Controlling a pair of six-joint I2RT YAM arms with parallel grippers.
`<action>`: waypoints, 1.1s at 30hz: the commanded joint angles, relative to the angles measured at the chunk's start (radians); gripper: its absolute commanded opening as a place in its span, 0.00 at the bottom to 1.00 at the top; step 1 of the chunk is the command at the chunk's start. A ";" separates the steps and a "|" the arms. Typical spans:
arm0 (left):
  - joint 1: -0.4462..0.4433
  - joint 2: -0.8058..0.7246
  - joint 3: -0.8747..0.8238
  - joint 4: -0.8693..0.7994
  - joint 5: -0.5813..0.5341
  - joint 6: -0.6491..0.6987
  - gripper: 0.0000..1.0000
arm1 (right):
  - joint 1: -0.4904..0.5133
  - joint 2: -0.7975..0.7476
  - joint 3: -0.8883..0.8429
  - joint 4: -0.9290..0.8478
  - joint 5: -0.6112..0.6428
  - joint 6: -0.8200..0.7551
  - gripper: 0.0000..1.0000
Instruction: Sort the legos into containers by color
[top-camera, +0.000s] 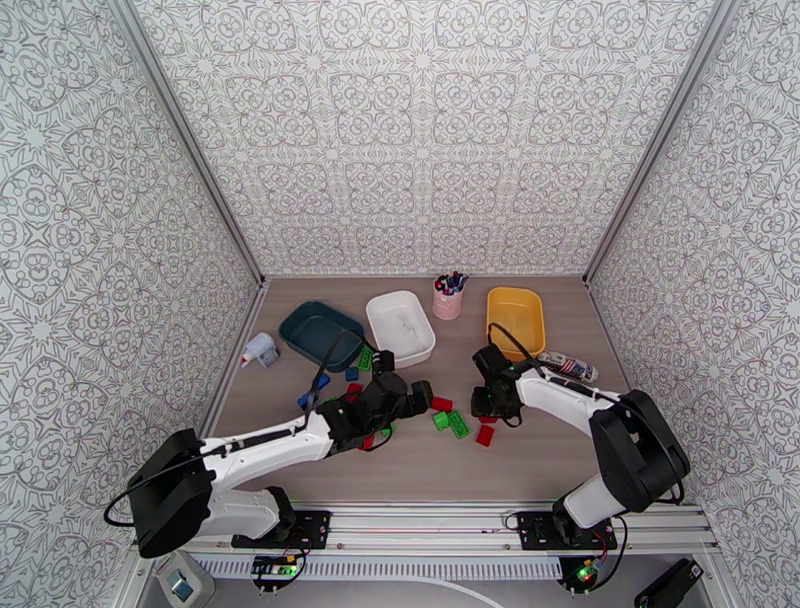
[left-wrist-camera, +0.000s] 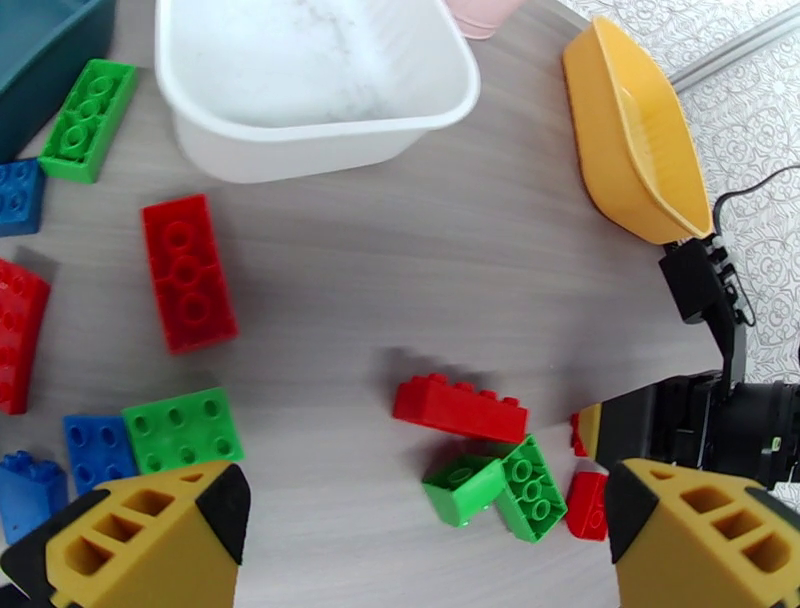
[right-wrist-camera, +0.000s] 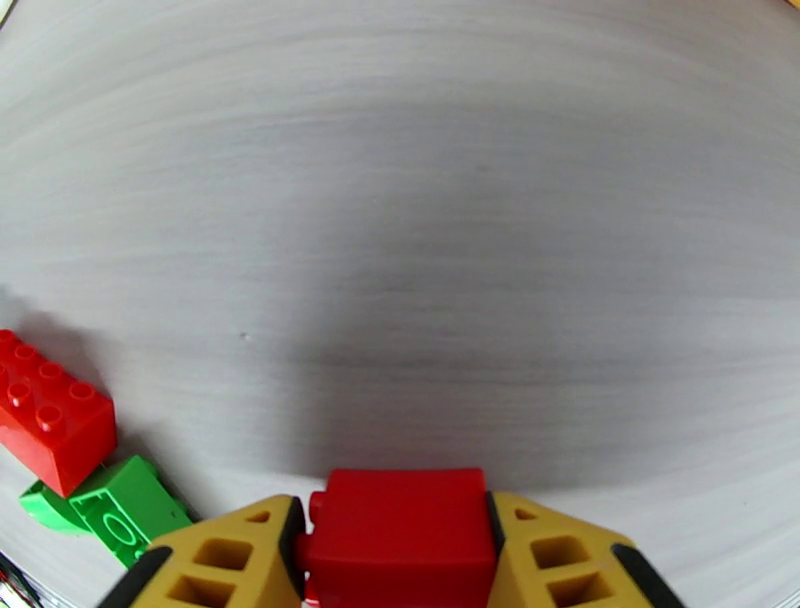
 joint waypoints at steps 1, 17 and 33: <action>-0.006 0.047 0.085 0.070 0.053 0.061 0.99 | -0.018 -0.047 0.033 -0.035 0.023 0.010 0.38; 0.110 0.387 0.586 0.013 0.344 0.191 0.99 | -0.392 0.090 0.448 -0.065 -0.014 -0.043 0.35; 0.069 0.269 0.450 -0.049 0.233 0.245 0.99 | -0.420 0.170 0.605 -0.126 -0.019 -0.069 0.65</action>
